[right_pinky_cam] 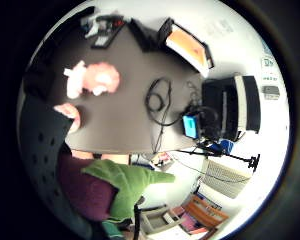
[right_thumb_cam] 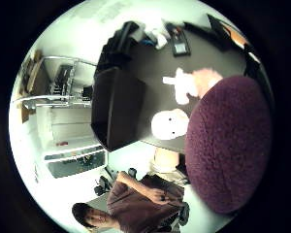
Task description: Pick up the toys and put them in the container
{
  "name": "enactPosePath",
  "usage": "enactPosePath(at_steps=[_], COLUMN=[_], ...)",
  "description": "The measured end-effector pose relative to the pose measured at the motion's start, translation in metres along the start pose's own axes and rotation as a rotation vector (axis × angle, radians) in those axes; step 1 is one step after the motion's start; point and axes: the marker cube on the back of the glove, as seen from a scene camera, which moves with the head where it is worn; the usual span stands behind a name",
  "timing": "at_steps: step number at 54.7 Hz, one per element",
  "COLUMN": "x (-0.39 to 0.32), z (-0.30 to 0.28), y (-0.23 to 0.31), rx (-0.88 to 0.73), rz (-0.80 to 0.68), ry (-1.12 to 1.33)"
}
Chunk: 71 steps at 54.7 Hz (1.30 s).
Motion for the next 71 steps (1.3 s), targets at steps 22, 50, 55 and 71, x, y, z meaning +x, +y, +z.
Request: enactPosePath(at_steps=[22,50,55,71], x=[-0.2,-0.412,-0.42,-0.393], z=[-0.08,0.005,0.017,0.007], y=[-0.032,-0.025,-0.022,-0.008], rx=[0.087,-0.048,-0.108,-0.312], rz=[-0.248,-0.537,-0.557,-0.495], ry=[0.132,0.216,0.26,0.28])
